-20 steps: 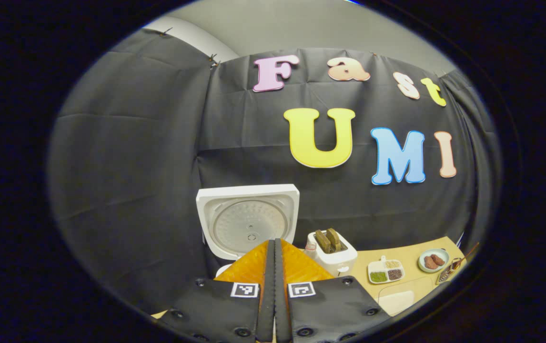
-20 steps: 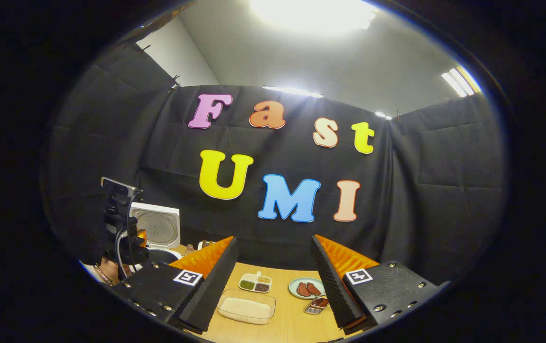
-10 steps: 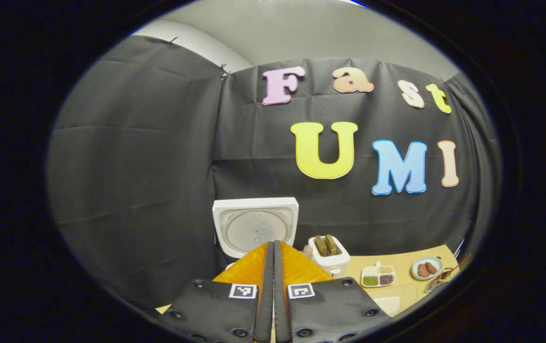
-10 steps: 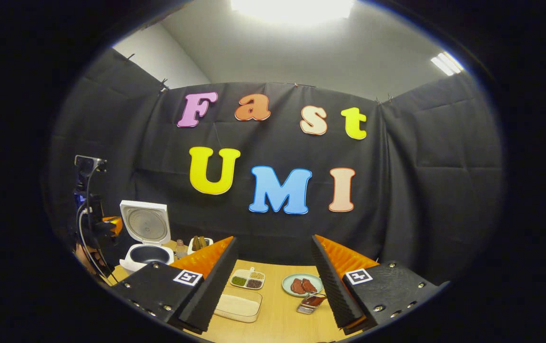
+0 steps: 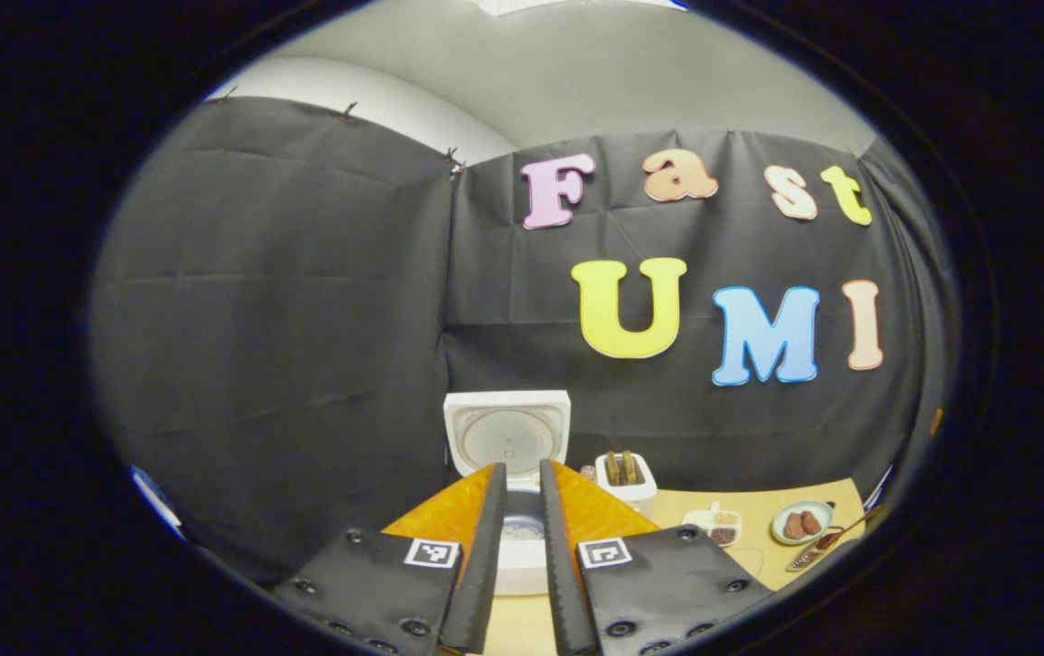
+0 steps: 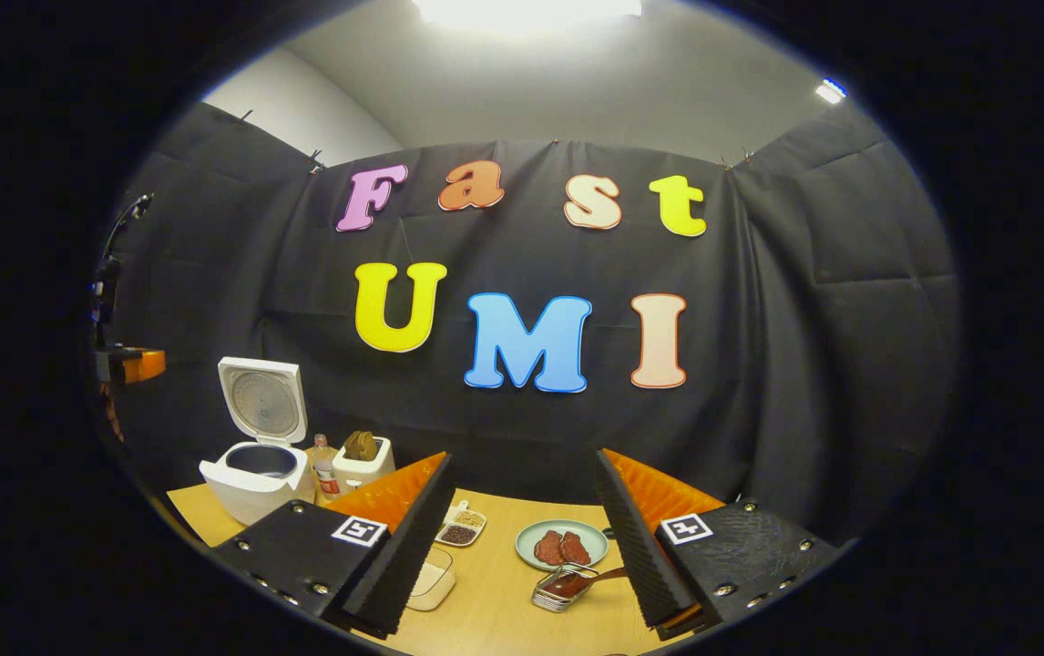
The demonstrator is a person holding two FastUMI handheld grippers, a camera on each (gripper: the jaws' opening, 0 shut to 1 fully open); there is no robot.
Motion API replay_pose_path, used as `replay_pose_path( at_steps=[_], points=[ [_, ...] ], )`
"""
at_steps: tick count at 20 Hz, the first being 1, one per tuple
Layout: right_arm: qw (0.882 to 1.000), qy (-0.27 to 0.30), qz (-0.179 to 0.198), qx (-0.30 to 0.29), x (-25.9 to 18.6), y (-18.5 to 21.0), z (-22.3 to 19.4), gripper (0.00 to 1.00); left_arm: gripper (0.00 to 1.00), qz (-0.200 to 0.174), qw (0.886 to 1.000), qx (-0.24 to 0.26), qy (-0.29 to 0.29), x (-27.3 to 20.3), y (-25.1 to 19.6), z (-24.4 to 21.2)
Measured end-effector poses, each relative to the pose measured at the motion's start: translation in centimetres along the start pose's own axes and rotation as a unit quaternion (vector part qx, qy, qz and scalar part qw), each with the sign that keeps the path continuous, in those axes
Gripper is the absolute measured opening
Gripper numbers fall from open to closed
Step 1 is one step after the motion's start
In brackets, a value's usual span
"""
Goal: Close the left gripper, press the button to open the rice cooker; take a wooden spoon from the chopstick holder with the right hand, scoop a spoonful of rice and pour it into the rice cooker, then put the wooden spoon back into the chopstick holder.
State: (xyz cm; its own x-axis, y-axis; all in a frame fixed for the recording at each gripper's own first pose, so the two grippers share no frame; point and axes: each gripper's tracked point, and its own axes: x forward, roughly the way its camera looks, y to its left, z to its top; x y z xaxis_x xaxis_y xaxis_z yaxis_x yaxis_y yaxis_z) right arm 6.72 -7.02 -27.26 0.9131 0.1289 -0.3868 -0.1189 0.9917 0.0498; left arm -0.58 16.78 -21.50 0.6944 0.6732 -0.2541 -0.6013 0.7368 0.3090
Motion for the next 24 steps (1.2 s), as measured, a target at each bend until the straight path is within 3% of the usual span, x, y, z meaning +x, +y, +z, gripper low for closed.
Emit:
replay_pose_path(
  at_steps=[9, 14, 22, 24],
  points=[
    [0.996, 0.055, -0.064, 0.025, 3.9, -7.5, -9.2, 0.94, 0.60, 0.011, 0.999, 0.039, -0.007, -4.5, -2.3, 0.6],
    [0.988, 0.090, -0.098, 0.083, 5.7, -10.6, -15.5, 0.94, 0.81, 0.001, 0.999, 0.032, 0.016, -6.5, -4.1, -1.0],
    [0.967, 0.164, -0.131, 0.145, 9.9, -11.4, -26.9, 0.95, 0.87, -0.016, 0.998, 0.038, 0.056, -7.5, -5.8, -4.0],
    [0.959, 0.184, -0.146, 0.158, 11.1, -11.5, -29.5, 0.90, 0.93, -0.029, 0.996, 0.045, 0.065, -7.8, -7.0, -4.5]
  ],
)
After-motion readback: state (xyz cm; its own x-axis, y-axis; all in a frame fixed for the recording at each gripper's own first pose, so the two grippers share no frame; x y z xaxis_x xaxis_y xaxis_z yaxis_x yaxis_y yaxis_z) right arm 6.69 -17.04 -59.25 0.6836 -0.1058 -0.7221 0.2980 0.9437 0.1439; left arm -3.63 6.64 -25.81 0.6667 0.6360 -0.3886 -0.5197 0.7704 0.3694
